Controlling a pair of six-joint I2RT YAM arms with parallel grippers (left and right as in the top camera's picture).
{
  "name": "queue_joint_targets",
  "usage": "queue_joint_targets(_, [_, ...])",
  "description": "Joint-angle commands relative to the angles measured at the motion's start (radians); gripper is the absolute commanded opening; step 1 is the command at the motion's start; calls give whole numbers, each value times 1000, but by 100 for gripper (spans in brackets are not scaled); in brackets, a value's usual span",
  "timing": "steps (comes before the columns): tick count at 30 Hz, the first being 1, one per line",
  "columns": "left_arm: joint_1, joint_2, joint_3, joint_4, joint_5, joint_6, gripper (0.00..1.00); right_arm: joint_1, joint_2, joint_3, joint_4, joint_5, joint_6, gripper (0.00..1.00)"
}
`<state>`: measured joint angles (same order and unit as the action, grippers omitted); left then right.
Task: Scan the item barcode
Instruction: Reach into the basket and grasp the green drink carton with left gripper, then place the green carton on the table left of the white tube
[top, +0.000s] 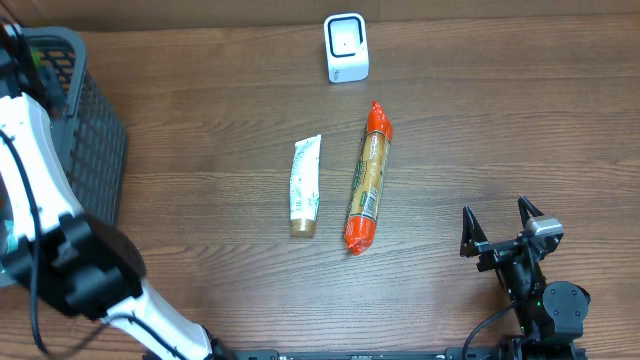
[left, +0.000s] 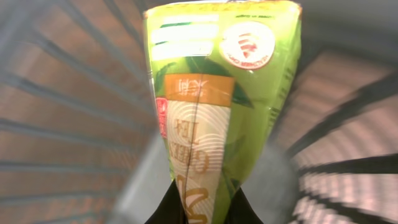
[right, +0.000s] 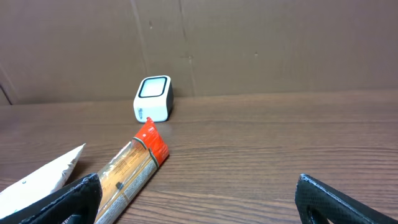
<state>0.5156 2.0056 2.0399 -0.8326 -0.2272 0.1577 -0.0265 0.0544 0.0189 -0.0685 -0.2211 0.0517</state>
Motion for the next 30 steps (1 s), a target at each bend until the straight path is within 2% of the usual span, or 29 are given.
queue_joint_targets(1, [-73,-212,94,5,7,-104,4,-1,-8,-11,6,8,-2,100])
queue_joint_targets(9, [-277,-374,94,-197,-16,-144,4,-1,-8,-11,6,7,-2,100])
queue_joint_targets(11, [-319,-379,94,-290,-15,-204,4,-1,-8,-11,6,8,-2,100])
queue_joint_targets(12, [-364,-373,85,-410,24,-297,4,-1,-8,-11,6,8,-2,100])
queue_joint_targets(16, [-433,-341,-15,-546,280,-363,4,-1,-8,-11,6,7,-2,100])
queue_joint_targets(19, [-492,-336,-202,-500,372,-364,4,-1,-8,-11,6,7,-2,100])
queue_joint_targets(26, [-600,-336,-664,-225,412,-448,4,-1,-8,-11,6,7,-2,100])
queue_joint_targets(30, [-636,-336,-849,-68,411,-478,4,-1,-8,-11,6,8,-2,100])
